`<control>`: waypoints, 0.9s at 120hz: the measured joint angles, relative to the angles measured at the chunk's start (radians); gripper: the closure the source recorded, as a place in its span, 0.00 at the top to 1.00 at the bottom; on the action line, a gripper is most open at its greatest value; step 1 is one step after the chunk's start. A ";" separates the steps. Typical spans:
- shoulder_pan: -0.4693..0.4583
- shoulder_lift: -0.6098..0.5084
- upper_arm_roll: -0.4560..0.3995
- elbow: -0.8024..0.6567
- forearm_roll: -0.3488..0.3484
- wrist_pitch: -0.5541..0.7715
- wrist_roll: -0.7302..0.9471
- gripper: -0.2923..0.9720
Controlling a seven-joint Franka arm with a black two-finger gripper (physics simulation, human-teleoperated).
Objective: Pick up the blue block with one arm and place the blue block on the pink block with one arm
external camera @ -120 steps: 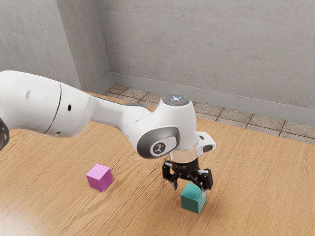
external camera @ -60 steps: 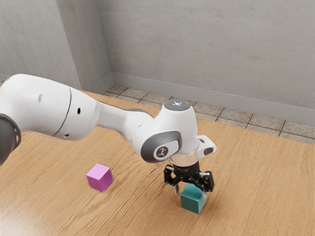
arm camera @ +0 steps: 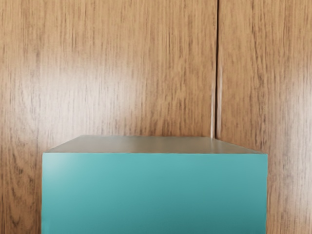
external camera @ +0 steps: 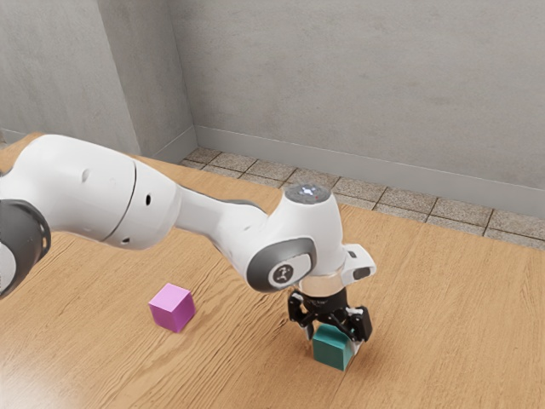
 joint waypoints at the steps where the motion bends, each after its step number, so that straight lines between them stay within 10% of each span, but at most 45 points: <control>1: 0.000 0.001 0.001 0.000 0.000 0.001 0.002 0.76; 108: -0.067 0.033 0.066 0.030 0.012 0.020 0.141 0.53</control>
